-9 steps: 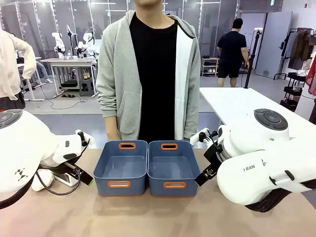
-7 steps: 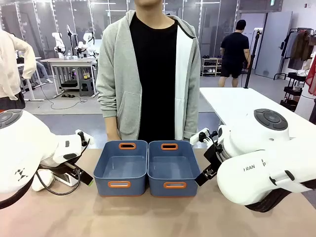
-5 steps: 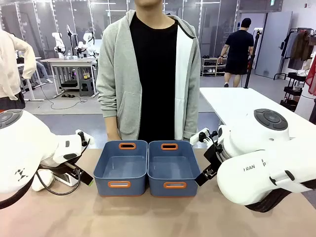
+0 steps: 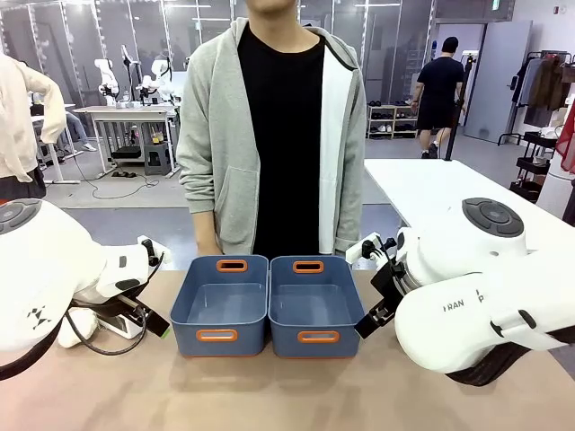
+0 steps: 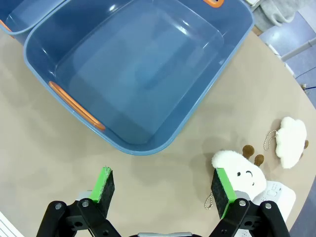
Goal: Sort the digital clocks into the basket.
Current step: Pick up the Digital clock from the table and place it into the empty Plastic storage basket.
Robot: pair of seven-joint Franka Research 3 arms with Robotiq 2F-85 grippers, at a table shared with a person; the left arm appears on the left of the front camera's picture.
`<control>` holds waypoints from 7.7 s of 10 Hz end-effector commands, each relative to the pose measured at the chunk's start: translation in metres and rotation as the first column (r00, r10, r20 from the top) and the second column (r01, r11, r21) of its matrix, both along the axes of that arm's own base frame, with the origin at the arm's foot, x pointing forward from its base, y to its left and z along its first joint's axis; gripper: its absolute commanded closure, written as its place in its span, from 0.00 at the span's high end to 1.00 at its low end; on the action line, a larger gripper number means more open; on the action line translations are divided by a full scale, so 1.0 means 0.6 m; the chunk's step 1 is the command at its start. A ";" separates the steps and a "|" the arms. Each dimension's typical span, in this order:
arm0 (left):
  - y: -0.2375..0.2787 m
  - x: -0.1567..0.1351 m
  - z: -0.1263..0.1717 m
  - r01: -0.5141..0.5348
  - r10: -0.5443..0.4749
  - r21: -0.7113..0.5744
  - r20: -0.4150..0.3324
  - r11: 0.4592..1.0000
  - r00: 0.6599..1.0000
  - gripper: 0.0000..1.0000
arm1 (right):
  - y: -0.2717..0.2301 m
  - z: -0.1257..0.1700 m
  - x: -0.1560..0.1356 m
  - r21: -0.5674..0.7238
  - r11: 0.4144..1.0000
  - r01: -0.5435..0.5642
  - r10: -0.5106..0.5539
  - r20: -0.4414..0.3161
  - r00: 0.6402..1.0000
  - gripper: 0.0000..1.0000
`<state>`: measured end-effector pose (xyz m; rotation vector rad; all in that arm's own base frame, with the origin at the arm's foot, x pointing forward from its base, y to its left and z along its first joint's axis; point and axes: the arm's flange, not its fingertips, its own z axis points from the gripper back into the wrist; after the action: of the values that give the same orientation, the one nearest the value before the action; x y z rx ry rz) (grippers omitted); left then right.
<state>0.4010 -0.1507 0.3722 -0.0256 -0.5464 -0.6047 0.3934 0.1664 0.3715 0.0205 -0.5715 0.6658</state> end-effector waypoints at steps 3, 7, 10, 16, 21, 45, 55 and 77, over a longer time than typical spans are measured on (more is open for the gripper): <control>0.004 -0.003 0.038 0.036 -0.035 -0.037 0.019 0.999 0.999 1.00 | 0.006 0.051 0.003 0.029 0.999 -0.021 0.020 0.035 0.999 1.00; 0.056 -0.009 0.136 0.122 -0.141 -0.134 -0.146 0.984 0.979 1.00 | -0.005 0.134 0.024 0.074 0.996 -0.041 0.047 -0.078 0.996 1.00; 0.117 -0.011 0.182 0.089 -0.202 -0.402 -0.248 0.912 0.948 1.00 | -0.052 0.166 0.029 0.339 0.941 -0.017 0.141 -0.345 0.928 1.00; 0.352 -0.107 0.120 -0.045 -0.209 -0.940 -0.121 0.337 0.970 1.00 | -0.324 0.101 0.007 0.864 0.452 0.222 0.263 -0.366 0.893 1.00; 0.521 -0.271 0.092 -0.234 0.178 -0.944 -0.195 0.231 0.965 1.00 | -0.508 0.096 -0.102 0.919 0.281 0.276 0.020 -0.293 0.956 1.00; 0.618 -0.228 0.112 -0.227 0.201 -0.945 -0.182 0.234 0.963 1.00 | -0.431 0.134 -0.056 0.575 0.698 0.426 -0.303 -0.302 0.904 1.00; 0.618 -0.228 0.112 -0.227 0.201 -0.945 -0.182 0.234 0.963 1.00 | -0.324 -0.014 0.138 0.029 0.756 0.654 -0.577 -0.442 0.687 1.00; 0.618 -0.228 0.112 -0.227 0.201 -0.945 -0.182 0.234 0.963 1.00 | 0.159 0.116 0.164 0.103 0.956 0.276 -0.252 -0.205 0.946 0.00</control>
<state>0.2647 0.2193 0.4382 -1.1419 -0.8113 0.1290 0.4728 0.2481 0.4447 0.1584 -0.3827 0.3732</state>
